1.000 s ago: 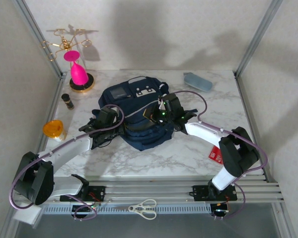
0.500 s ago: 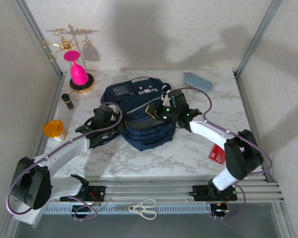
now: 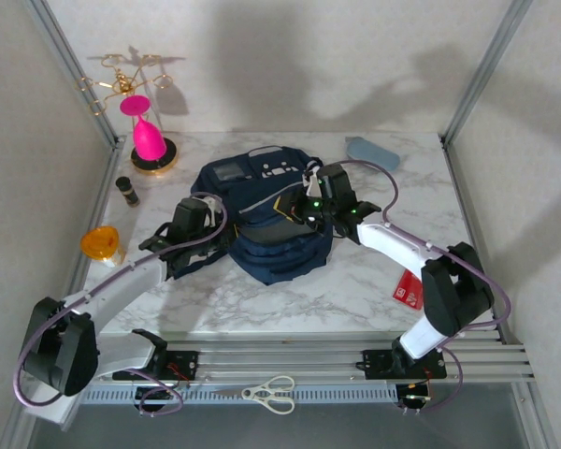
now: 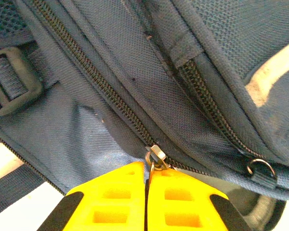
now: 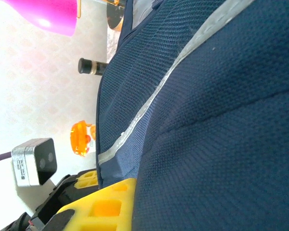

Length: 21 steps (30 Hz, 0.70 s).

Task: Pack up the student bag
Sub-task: Unzip the student bag at the center of the table.

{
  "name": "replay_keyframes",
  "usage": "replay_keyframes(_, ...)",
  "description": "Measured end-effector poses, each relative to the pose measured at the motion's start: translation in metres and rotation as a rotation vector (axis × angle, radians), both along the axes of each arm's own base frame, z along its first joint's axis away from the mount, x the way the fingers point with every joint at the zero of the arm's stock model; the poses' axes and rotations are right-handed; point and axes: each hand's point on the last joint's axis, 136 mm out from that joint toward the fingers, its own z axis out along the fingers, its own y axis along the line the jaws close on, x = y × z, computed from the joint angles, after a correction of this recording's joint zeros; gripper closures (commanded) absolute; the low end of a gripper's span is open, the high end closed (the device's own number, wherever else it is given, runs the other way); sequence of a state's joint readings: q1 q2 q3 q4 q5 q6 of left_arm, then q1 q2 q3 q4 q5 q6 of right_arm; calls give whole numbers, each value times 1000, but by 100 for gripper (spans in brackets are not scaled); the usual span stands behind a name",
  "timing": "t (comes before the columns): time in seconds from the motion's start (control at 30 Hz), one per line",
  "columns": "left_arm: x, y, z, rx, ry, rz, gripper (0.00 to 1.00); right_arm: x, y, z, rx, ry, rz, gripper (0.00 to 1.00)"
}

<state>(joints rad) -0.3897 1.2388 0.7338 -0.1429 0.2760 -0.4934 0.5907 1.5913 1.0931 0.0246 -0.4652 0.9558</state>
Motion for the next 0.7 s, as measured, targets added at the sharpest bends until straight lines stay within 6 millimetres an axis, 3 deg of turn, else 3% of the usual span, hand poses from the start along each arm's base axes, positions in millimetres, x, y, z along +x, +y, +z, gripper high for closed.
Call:
replay_keyframes(0.17, 4, 2, 2, -8, -8, 18, 100, 1, 0, -3, -24, -12, -2, 97)
replay_keyframes(0.2, 5, 2, 2, -14, -7, 18, 95, 1, 0, -3, -23, -14, 0, 92)
replay_keyframes(0.3, 5, 5, 2, -30, 5, 33, 61, 1, 0, -4, -31, -22, 6, 75)
replay_keyframes(0.37, 11, 31, -2, -3, 7, 137, 53, 2, -5, -7, -57, -28, 12, 63)
replay_keyframes(0.47, 11, 64, 6, 27, -12, 254, 50, 2, -16, -10, -114, -40, 11, 48)
replay_keyframes(0.7, 1, 70, 41, -13, -99, 287, 46, -5, -57, 12, -168, -89, -29, 35)
